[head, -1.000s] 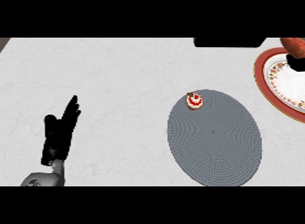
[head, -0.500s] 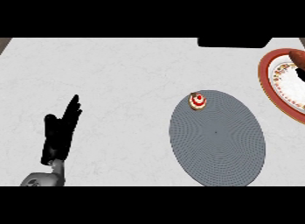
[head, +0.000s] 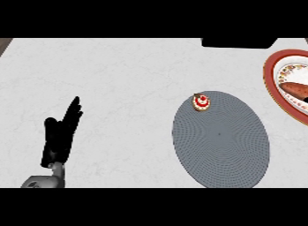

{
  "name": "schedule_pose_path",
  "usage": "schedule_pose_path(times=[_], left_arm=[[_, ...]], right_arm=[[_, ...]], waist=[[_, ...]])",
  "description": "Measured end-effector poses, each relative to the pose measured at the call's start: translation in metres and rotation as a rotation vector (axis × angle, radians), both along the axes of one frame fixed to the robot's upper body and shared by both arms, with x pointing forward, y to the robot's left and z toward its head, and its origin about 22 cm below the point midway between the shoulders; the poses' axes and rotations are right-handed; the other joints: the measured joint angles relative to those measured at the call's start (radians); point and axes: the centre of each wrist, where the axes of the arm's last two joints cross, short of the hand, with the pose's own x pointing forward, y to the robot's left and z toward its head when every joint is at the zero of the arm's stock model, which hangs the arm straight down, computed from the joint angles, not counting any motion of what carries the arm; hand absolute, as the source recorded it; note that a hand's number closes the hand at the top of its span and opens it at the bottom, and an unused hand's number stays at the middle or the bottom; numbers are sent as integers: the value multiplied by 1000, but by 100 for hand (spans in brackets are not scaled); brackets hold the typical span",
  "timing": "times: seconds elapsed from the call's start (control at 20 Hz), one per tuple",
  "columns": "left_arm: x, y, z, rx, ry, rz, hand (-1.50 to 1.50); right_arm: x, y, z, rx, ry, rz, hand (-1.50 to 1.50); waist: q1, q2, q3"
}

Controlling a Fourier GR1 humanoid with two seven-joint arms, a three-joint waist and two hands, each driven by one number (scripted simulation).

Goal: Pick the sweet potato from the placemat and place it in the plate

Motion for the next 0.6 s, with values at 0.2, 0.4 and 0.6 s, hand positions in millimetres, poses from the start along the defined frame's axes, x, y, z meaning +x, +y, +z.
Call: schedule_pose_path(times=[0.2,0.4,0.6], left_arm=[[1,1,4,-3,3,0,0],[1,3,4,-6,8,18,0],[4,5,5,-6,11,21,0]], right_arm=[[-2,-3,1,96,-108,73,-150],[-2,-8,9,300,-332,89,-150],[-10,-19,9,475,-494,49,-150]], waist=[[-5,-2,0],[-17,-6,1],[-23,-6,1]])
